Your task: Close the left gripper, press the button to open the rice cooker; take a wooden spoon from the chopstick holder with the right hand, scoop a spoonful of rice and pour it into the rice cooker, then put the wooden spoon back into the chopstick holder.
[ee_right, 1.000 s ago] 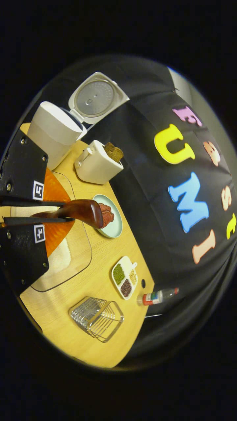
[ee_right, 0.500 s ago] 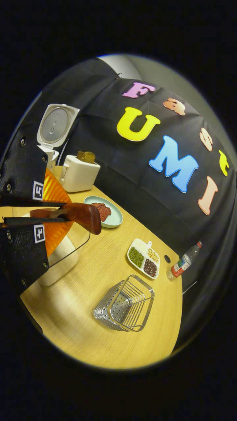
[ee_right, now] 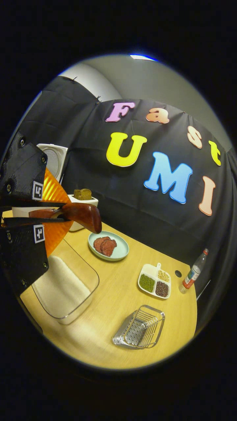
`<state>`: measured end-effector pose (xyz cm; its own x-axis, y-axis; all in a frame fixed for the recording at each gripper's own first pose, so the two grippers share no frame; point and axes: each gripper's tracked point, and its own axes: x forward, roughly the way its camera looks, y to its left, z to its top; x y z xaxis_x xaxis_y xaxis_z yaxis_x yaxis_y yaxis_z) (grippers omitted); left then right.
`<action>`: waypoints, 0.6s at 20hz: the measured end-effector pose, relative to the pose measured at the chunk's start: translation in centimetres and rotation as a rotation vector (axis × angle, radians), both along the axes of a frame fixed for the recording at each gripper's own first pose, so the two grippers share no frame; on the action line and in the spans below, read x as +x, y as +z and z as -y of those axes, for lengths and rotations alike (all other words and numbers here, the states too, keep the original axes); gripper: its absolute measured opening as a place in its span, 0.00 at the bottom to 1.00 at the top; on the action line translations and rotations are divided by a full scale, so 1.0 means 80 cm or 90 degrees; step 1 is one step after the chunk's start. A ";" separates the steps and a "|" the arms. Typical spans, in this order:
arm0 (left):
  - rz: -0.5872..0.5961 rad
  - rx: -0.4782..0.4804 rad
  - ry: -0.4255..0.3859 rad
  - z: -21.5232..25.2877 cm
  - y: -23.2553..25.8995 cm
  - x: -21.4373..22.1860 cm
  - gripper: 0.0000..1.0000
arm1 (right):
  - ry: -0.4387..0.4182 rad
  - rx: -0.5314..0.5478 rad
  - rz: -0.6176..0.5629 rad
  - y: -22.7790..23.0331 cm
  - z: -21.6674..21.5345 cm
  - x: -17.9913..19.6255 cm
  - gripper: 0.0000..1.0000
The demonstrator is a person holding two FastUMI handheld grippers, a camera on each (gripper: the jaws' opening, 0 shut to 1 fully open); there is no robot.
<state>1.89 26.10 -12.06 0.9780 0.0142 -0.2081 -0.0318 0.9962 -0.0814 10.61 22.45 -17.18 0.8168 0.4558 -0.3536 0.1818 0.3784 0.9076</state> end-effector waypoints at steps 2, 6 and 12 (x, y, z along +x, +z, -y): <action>-0.002 0.000 0.007 -0.008 0.001 -0.005 0.96 | 0.011 0.004 0.018 0.020 -0.018 0.008 0.12; 0.005 0.016 0.033 -0.032 0.008 -0.010 0.96 | 0.044 0.007 0.052 0.051 -0.061 0.021 0.12; 0.004 0.032 0.080 -0.068 0.014 -0.037 0.97 | 0.097 0.002 0.080 0.076 -0.133 0.038 0.12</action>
<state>-1.07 31.58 -10.96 0.9692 0.1475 -0.1973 -0.1566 0.9872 -0.0316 13.69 33.11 -11.09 0.7761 0.5781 -0.2518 0.0079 0.3904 0.9206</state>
